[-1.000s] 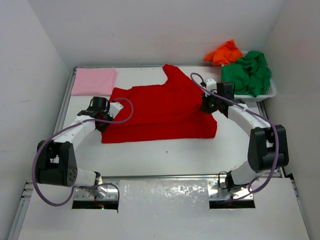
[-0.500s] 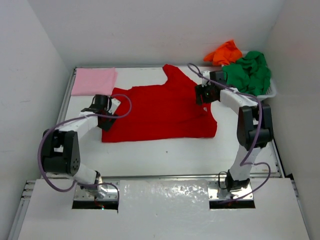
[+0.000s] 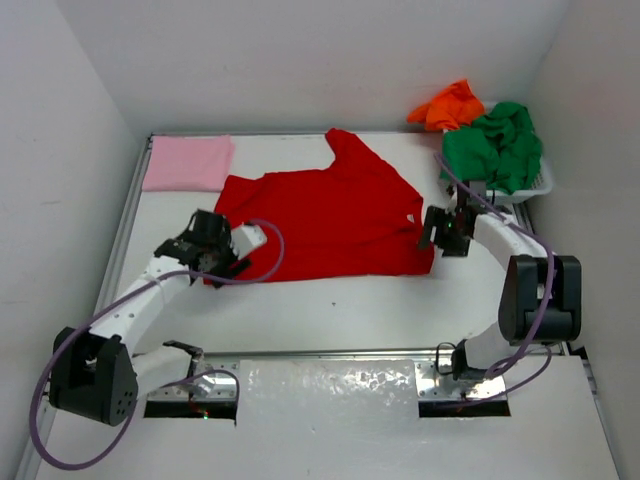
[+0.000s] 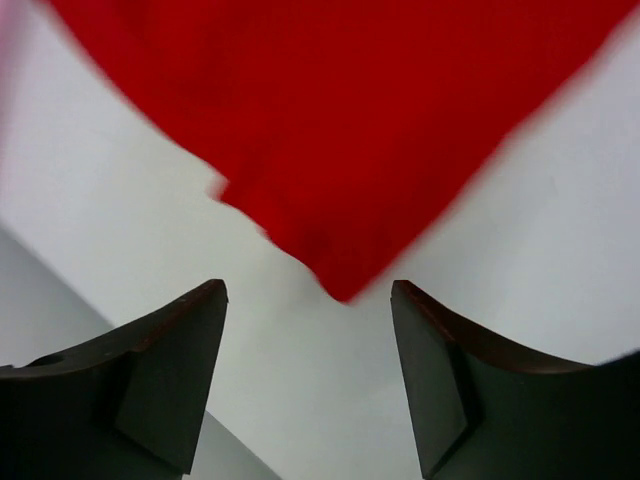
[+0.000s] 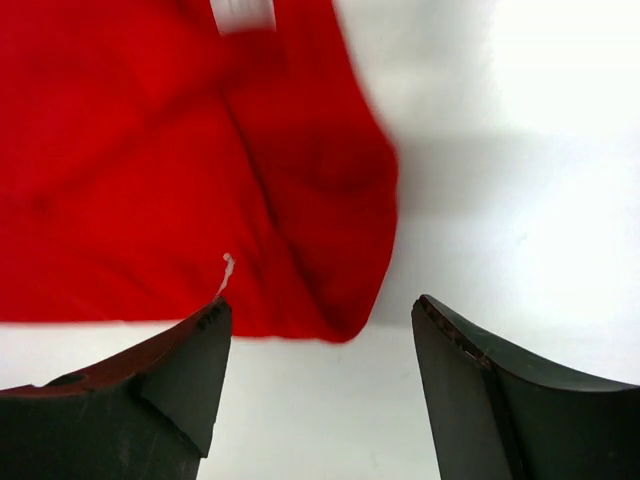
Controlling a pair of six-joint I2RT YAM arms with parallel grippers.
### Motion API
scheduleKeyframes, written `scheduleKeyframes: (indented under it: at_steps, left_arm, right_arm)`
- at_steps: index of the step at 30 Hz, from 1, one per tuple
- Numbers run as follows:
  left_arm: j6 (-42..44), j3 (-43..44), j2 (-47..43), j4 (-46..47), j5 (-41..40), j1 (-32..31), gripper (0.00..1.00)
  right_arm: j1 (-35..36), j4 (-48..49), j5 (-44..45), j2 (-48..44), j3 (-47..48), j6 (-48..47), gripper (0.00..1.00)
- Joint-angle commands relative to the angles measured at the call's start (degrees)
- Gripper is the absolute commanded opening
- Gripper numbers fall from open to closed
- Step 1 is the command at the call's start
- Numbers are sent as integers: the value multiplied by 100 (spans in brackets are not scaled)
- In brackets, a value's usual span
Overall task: Fold and stack the t-shirts
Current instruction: Fold the flattened tshirt in 1/3 of the way
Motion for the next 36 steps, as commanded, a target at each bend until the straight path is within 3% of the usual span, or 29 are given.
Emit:
scheduleKeyframes:
  at_steps: [1, 4, 11, 14, 16, 19, 20, 22, 28, 36]
  left_arm:
    - [762, -721, -81, -267, -293, -14, 67]
    - [798, -906, 33, 32, -383, -14, 71]
    - [806, -1336, 393, 1086, -303, -23, 76]
    - [780, -1590, 665, 1648, -557, -23, 74]
    - [745, -1662, 797, 1851, -681, -23, 68]
    - [657, -1715, 938, 2028, -813, -23, 39]
    - [622, -1741, 947, 2028, -848, -23, 21]
    - [578, -1741, 912, 1976, -875, -23, 1]
    - [727, -1925, 140, 1247, -726, -14, 0]
    - [903, -1978, -1214, -397, -427, -14, 0]
  right_arm:
    - [52, 54, -334, -174, -611, 249, 71]
    - [-18, 414, -862, -34, -824, 451, 71]
    - [-27, 906, -546, 406, -1097, 635, 67]
    - [-27, 1064, -519, 582, -1114, 785, 45]
    - [-27, 1144, -616, 591, -1245, 881, 26]
    - [-36, 1258, -538, 407, -1404, 996, 9]
    - [-71, 1258, -459, 337, -1509, 1022, 1]
    - [-115, 1250, -379, 64, -1633, 1031, 0]
    - [-185, 855, -177, -980, -2361, 1084, 0]
    - [-185, -349, 60, -2695, -3240, 1242, 0]
